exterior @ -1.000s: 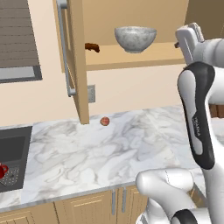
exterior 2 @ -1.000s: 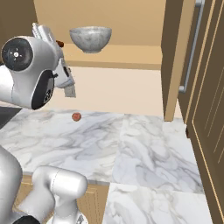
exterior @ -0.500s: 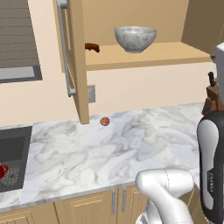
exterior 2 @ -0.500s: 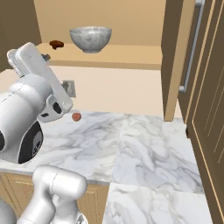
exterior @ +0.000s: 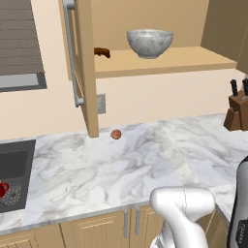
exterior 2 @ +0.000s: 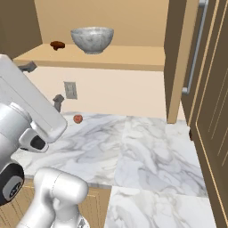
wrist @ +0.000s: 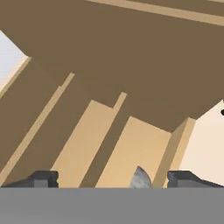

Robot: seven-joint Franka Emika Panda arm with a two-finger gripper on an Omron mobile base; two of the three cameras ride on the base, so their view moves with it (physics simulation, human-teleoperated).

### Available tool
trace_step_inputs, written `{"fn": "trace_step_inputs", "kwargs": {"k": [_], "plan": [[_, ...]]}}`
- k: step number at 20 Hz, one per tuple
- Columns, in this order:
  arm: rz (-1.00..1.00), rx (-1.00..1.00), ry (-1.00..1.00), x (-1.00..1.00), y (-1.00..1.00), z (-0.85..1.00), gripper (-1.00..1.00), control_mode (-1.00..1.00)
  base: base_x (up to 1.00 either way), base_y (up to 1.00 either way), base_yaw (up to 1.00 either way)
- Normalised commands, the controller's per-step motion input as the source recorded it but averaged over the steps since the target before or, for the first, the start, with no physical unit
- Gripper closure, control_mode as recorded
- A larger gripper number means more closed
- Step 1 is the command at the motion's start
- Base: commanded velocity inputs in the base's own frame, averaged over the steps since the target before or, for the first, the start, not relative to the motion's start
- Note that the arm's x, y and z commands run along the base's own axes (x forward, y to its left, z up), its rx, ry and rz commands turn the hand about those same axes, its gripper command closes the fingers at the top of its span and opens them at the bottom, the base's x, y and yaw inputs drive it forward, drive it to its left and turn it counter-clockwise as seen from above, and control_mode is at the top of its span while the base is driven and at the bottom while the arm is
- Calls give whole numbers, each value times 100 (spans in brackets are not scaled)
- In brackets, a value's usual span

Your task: Pick the mug and place it in the sink. Pick the bowl and place it in the open cabinet and then close the cabinet.

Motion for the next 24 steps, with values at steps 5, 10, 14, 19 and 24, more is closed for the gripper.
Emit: {"fn": "trace_step_inputs", "kwargs": {"k": [5,10,14,19,24], "plan": [[-2,4,-10,-51,-41,15,-100,-100,0,0,0],[0,8,9,-18,-24,-1,-100,-100,0,0,0],[0,9,10,0,-14,0,-100,-100,0,0,0],[0,11,10,0,-27,0,-100,-100,0,0,0],[0,6,5,0,-21,0,-100,-100,0,0,0]]}}
